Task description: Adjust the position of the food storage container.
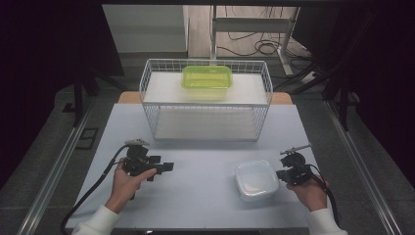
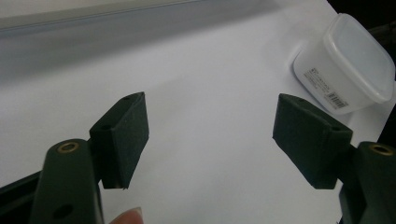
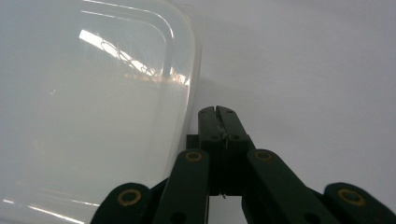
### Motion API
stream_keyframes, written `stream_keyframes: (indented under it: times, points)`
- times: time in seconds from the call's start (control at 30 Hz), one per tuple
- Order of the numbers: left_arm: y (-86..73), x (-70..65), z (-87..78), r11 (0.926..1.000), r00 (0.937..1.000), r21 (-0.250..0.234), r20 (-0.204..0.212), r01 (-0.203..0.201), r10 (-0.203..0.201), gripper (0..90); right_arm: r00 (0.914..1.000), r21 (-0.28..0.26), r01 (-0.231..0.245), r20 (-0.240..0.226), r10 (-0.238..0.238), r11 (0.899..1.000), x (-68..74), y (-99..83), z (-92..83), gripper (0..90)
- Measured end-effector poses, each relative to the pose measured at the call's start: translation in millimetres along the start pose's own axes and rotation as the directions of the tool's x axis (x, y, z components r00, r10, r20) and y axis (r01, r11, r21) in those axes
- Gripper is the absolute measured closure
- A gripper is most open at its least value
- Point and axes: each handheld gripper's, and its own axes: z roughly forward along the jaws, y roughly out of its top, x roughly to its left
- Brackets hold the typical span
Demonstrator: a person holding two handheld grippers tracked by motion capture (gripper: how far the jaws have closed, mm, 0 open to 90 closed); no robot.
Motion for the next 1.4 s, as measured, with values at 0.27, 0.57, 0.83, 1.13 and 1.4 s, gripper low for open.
stream_keyframes:
  times: [0.27, 0.57, 0.83, 1.13, 1.4]
  points:
    - [-1.3, -1.1, 0.5, 0.9998, 1.0000, 0.018, -0.006, -0.008, 0.008, 26.0, 0.9968, -0.005, 0.012, -0.079, -0.012, 1.000, 19.1, 4.8, 5.3, 89.0]
    - [-2.0, -1.8, 0.9, 0.9997, 0.9999, 0.024, -0.010, -0.011, 0.011, 25.9, 0.9896, -0.013, 0.053, -0.133, -0.054, 0.999, 44.8, 10.2, 9.6, 88.9]
    - [-1.2, -1.1, -2.0, 0.9998, 0.9997, 0.018, -0.022, -0.010, 0.011, 25.3, 0.9682, -0.021, 0.072, -0.239, -0.075, 0.997, 65.5, 16.4, 15.6, 88.9]
    - [-0.8, -0.6, -2.4, 0.9999, 0.9997, 0.013, -0.025, -0.007, 0.007, 25.2, 0.9577, -0.027, 0.113, -0.263, -0.116, 0.993, 86.9, 22.9, 26.4, 88.9]
    - [-0.1, 0.9, 0.5, 0.9998, 0.9998, 0.019, -0.021, -0.001, 0.001, 25.2, 0.9473, -0.034, 0.131, -0.290, -0.136, 0.991, 93.5, 22.3, 30.7, 88.9]
